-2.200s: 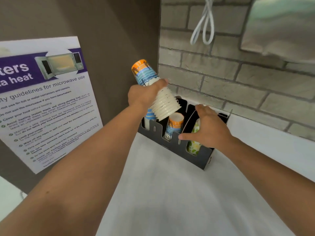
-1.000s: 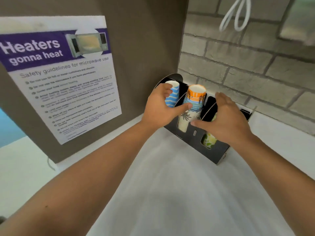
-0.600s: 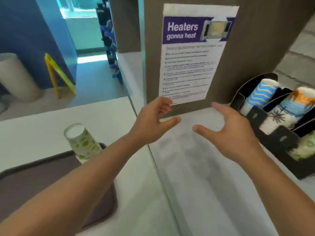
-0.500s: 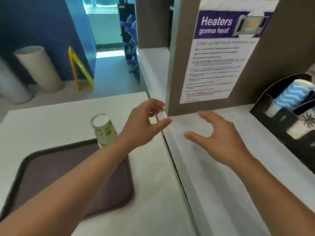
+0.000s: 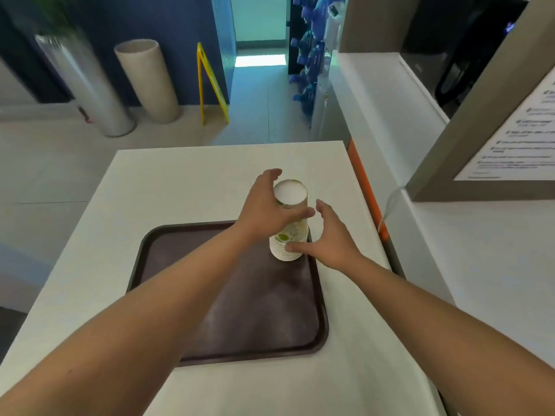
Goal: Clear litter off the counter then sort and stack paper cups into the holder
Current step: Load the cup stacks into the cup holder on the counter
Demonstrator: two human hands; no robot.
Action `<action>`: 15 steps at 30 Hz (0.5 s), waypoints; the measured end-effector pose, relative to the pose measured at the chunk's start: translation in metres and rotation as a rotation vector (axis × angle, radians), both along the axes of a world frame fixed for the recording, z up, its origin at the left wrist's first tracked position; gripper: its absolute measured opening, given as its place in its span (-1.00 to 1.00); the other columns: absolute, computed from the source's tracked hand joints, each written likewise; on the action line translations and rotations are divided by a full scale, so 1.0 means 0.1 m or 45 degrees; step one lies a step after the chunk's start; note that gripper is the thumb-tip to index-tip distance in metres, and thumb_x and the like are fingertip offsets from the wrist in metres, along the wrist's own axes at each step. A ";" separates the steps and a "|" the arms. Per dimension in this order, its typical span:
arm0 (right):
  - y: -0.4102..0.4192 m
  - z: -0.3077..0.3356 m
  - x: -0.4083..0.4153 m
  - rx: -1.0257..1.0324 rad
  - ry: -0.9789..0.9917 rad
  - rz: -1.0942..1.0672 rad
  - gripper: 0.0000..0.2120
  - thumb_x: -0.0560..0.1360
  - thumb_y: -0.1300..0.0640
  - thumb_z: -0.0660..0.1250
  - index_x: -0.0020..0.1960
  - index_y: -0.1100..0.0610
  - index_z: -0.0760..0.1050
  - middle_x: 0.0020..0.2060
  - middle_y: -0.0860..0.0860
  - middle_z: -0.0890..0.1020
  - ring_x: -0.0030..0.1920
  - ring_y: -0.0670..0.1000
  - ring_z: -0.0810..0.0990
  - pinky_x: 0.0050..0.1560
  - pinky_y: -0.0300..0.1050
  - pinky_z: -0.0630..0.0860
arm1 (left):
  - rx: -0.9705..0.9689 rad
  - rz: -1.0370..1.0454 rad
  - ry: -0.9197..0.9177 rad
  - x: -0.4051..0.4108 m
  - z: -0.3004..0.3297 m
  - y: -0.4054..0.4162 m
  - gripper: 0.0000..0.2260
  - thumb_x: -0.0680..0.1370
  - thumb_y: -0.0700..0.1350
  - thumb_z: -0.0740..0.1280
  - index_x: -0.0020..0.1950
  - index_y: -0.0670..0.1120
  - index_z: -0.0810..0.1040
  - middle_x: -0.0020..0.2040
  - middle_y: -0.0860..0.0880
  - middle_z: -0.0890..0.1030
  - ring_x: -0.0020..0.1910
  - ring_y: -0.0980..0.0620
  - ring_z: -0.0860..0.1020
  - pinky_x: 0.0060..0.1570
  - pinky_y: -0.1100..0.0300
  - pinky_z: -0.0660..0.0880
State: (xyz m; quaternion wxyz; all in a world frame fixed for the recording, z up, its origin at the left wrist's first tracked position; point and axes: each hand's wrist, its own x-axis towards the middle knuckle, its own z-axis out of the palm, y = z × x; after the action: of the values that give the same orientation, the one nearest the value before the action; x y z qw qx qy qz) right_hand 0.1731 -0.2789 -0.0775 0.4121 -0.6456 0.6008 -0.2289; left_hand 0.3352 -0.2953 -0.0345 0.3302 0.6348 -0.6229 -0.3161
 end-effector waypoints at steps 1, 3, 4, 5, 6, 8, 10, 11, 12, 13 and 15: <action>-0.05 -0.05 0.07 -0.004 -0.046 -0.013 0.10 0.17 -0.05 0.66 0.53 0.04 0.11 0.47 -0.07 0.31 0.44 -0.04 0.31 0.33 -0.23 0.28 | 0.010 -0.023 -0.005 0.01 -0.06 -0.05 -0.15 0.28 0.14 0.59 0.46 -0.05 0.31 0.37 0.04 0.45 0.32 0.06 0.44 0.23 0.20 0.40; -0.12 -0.16 0.18 -0.045 -0.115 -0.040 -0.09 0.14 0.02 0.68 0.37 -0.01 0.29 0.25 -0.15 0.47 0.24 -0.11 0.46 0.09 -0.42 0.38 | -0.001 -0.051 -0.009 0.03 -0.14 -0.14 -0.30 0.30 0.13 0.59 0.34 -0.02 0.42 0.19 0.08 0.56 0.16 0.08 0.54 0.05 0.26 0.47; -0.14 -0.21 0.23 -0.073 -0.119 -0.054 -0.18 0.13 0.03 0.68 0.26 -0.06 0.33 0.15 -0.19 0.49 0.14 -0.15 0.49 -0.03 -0.46 0.39 | -0.011 -0.059 0.002 0.05 -0.17 -0.18 -0.37 0.30 0.13 0.58 0.29 0.00 0.46 0.11 0.11 0.58 0.09 0.10 0.56 -0.02 0.30 0.48; -0.16 -0.26 0.26 -0.098 -0.111 -0.072 -0.25 0.13 0.02 0.68 0.19 -0.08 0.35 0.07 -0.21 0.50 0.06 -0.20 0.50 -0.10 -0.48 0.39 | -0.016 -0.071 0.016 0.08 -0.19 -0.21 -0.40 0.29 0.13 0.59 0.25 0.01 0.48 0.07 0.13 0.59 0.05 0.13 0.57 -0.06 0.32 0.49; -0.17 -0.30 0.28 -0.118 -0.104 -0.098 -0.30 0.14 0.01 0.68 0.14 -0.09 0.36 0.01 -0.24 0.50 0.00 -0.24 0.50 -0.13 -0.50 0.39 | -0.017 -0.089 0.030 0.11 -0.21 -0.24 -0.41 0.28 0.14 0.59 0.23 0.02 0.50 0.05 0.15 0.60 0.02 0.16 0.58 -0.07 0.32 0.50; -0.18 -0.35 0.31 -0.163 -0.089 -0.150 -0.38 0.16 0.00 0.67 0.08 -0.07 0.38 -0.08 -0.28 0.49 -0.06 -0.36 0.49 -0.16 -0.54 0.38 | -0.017 -0.124 0.061 0.17 -0.25 -0.27 -0.40 0.25 0.14 0.61 0.21 0.03 0.52 0.03 0.16 0.61 0.00 0.21 0.58 -0.06 0.31 0.53; -0.19 -0.38 0.33 -0.193 -0.097 -0.168 -0.42 0.18 0.03 0.66 0.05 -0.04 0.41 -0.12 -0.29 0.49 -0.07 -0.47 0.47 -0.15 -0.57 0.37 | -0.031 -0.140 0.097 0.20 -0.28 -0.28 -0.40 0.24 0.11 0.62 0.21 0.02 0.53 0.02 0.16 0.62 -0.02 0.22 0.58 -0.05 0.31 0.53; -0.19 -0.39 0.33 -0.201 -0.105 -0.168 -0.44 0.19 0.06 0.66 0.05 -0.03 0.41 -0.12 -0.30 0.49 -0.07 -0.52 0.45 -0.15 -0.58 0.37 | -0.046 -0.145 0.117 0.21 -0.30 -0.29 -0.41 0.24 0.10 0.63 0.21 0.01 0.54 0.01 0.16 0.62 -0.03 0.24 0.58 -0.05 0.33 0.53; -0.20 -0.39 0.34 -0.208 -0.110 -0.166 -0.45 0.20 0.08 0.66 0.05 -0.03 0.42 -0.13 -0.31 0.49 -0.07 -0.54 0.44 -0.15 -0.59 0.36 | -0.061 -0.146 0.141 0.21 -0.32 -0.29 -0.41 0.24 0.08 0.63 0.20 0.01 0.54 0.00 0.16 0.62 -0.03 0.26 0.58 -0.05 0.34 0.53; -0.20 -0.39 0.34 -0.218 -0.115 -0.163 -0.45 0.21 0.09 0.66 0.05 -0.03 0.42 -0.13 -0.32 0.49 -0.07 -0.55 0.44 -0.15 -0.60 0.36 | -0.072 -0.147 0.165 0.22 -0.34 -0.29 -0.42 0.24 0.07 0.63 0.20 0.01 0.54 0.00 0.16 0.63 -0.04 0.27 0.58 -0.05 0.36 0.52; -0.22 -0.39 0.35 -0.234 -0.104 -0.144 -0.45 0.21 0.07 0.66 0.05 -0.05 0.42 -0.12 -0.33 0.49 -0.06 -0.55 0.44 -0.15 -0.60 0.36 | -0.078 -0.159 0.202 0.23 -0.37 -0.31 -0.42 0.25 0.07 0.64 0.20 0.02 0.54 0.00 0.17 0.63 -0.04 0.28 0.58 -0.05 0.39 0.51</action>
State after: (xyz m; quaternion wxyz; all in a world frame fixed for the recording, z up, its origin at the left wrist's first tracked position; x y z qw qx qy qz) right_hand 0.2078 -0.3007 -0.1168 0.3617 -0.6359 0.5954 -0.3321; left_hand 0.3580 -0.3262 -0.0716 0.3773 0.5576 -0.6424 -0.3661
